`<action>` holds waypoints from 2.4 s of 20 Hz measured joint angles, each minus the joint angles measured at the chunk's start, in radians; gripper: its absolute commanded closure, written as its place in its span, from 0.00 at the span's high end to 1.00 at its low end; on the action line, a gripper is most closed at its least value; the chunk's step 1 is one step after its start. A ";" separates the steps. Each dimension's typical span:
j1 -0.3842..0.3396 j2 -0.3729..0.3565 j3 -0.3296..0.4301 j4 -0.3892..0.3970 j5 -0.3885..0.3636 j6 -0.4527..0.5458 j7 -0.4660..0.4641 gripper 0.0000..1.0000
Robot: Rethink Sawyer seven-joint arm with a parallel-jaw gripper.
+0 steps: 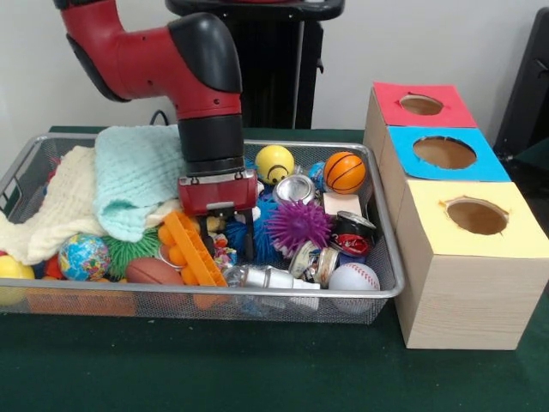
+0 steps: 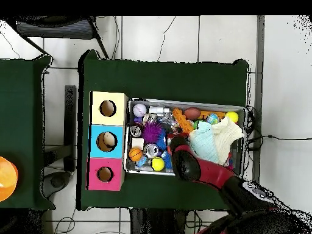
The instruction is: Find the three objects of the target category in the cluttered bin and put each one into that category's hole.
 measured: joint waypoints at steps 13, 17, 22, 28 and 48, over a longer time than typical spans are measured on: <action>0.172 0.006 -0.037 -0.028 0.103 -0.062 0.000 1.00; 0.192 0.002 -0.052 -0.033 0.114 -0.061 0.000 1.00; 0.191 0.000 -0.051 -0.034 0.118 -0.053 0.000 1.00; 0.193 -0.017 -0.047 -0.034 0.150 0.009 0.000 1.00; 0.148 -0.156 0.038 -0.001 0.235 0.365 0.000 1.00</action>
